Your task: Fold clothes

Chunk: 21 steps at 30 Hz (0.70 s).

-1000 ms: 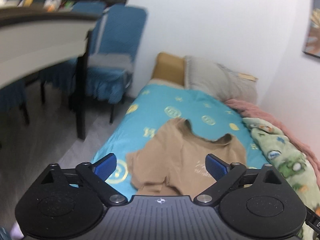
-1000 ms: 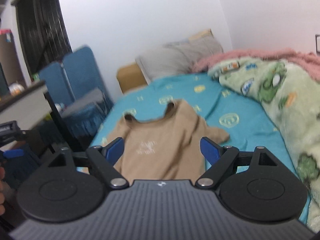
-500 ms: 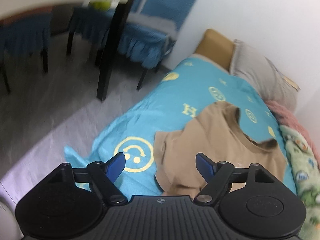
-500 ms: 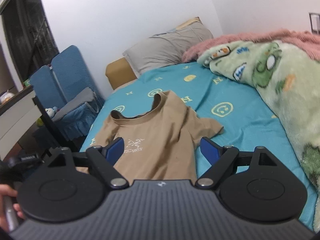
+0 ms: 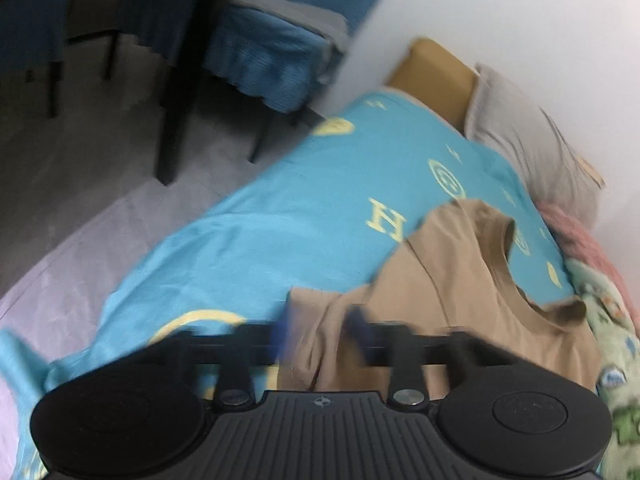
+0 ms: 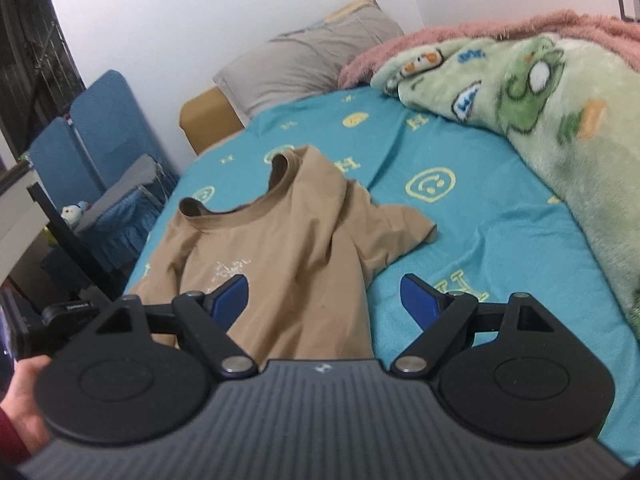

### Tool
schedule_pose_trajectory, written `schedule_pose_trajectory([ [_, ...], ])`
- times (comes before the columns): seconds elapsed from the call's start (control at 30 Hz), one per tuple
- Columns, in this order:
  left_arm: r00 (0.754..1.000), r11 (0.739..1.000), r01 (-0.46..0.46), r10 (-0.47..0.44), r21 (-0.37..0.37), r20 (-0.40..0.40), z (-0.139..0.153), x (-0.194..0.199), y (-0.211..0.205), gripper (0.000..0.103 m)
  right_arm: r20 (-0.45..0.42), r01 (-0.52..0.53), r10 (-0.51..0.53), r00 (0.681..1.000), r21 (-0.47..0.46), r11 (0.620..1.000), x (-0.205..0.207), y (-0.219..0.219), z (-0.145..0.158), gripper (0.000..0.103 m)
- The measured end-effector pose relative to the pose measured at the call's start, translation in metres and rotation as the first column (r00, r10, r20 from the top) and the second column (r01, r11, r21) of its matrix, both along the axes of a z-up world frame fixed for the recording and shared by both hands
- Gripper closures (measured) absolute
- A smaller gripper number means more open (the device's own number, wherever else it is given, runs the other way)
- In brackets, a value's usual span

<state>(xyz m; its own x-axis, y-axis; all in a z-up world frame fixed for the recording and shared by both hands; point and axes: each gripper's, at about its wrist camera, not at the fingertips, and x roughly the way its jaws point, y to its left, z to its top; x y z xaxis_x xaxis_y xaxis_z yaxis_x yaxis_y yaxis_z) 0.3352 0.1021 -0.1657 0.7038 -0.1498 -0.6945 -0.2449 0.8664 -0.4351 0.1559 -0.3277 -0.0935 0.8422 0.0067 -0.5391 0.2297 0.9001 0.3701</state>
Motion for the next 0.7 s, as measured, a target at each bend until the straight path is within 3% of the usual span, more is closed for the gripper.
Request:
schedule_pose_trajectory([
  [0.13,0.995,0.990,0.094,-0.097,0.108,0.022,0.024,0.023,-0.002,0.099,-0.026,0.002,-0.002,1.000,0.013,1.000,0.004,0.000,-0.008,0.019],
  [0.27,0.991,0.954,0.102,-0.123,0.282,0.058,0.068,0.059,0.005,0.099,-0.047,0.007,-0.006,0.999,0.026,1.000,0.007,-0.001,-0.015,0.019],
  [0.4,0.993,0.864,0.051,-0.097,0.501,0.065,0.103,0.104,0.011,0.100,-0.066,0.018,-0.016,0.998,0.031,0.999,0.010,-0.002,-0.022,0.019],
  [0.5,0.998,0.783,-0.004,-0.034,0.622,0.049,0.093,0.128,0.008,0.099,-0.073,0.034,-0.033,0.997,0.014,0.999,0.015,-0.003,-0.026,0.019],
  [0.57,1.000,0.818,-0.007,-0.011,0.575,0.029,0.077,0.132,0.012,0.096,-0.071,0.036,-0.036,0.997,-0.008,0.999,0.018,-0.002,-0.029,0.019],
  [0.67,0.999,0.857,0.027,-0.045,0.515,0.023,0.072,0.106,0.008,0.077,-0.065,0.025,-0.027,0.998,-0.028,0.999,0.021,0.000,-0.033,0.019],
  [0.7,0.998,0.869,0.038,-0.056,0.494,0.021,0.070,0.097,0.007,0.075,-0.061,0.024,-0.026,0.998,-0.040,0.999,0.022,0.001,-0.034,0.019],
])
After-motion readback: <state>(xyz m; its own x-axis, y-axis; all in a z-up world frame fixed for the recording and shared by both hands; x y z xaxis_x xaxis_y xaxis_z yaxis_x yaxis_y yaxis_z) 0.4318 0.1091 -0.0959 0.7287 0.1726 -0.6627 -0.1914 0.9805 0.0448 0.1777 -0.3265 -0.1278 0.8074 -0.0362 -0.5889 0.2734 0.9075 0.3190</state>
